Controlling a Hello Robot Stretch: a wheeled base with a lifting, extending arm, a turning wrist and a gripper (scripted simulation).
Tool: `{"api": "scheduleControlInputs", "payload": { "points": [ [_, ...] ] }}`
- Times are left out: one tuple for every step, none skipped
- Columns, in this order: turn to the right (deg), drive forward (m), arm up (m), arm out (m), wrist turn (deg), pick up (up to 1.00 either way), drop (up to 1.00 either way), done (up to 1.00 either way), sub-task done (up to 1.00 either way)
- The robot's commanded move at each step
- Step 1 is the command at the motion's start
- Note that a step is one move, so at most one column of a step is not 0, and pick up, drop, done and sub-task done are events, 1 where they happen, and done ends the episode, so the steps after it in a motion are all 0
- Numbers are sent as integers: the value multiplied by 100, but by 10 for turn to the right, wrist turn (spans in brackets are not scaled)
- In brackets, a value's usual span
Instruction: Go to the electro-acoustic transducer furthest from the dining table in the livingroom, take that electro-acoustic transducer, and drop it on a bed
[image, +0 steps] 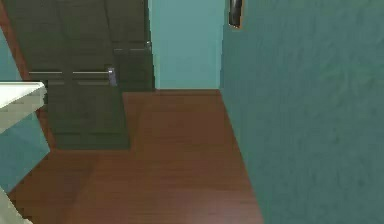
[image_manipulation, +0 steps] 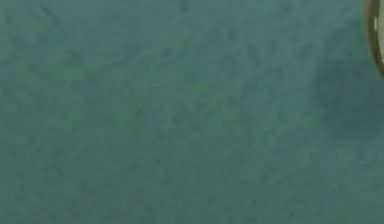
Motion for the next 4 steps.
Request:
{"api": "scheduleControlInputs", "payload": {
  "points": [
    [-90, 0, 0, 0, 0, 0, 0, 0, 0],
    [0, 100, 0, 0, 0, 0, 0, 0, 0],
    [0, 70, 0, 0, 0, 0, 0, 0, 0],
    [-90, 0, 0, 0, 0, 0, 0, 0, 0]
  ]
}}
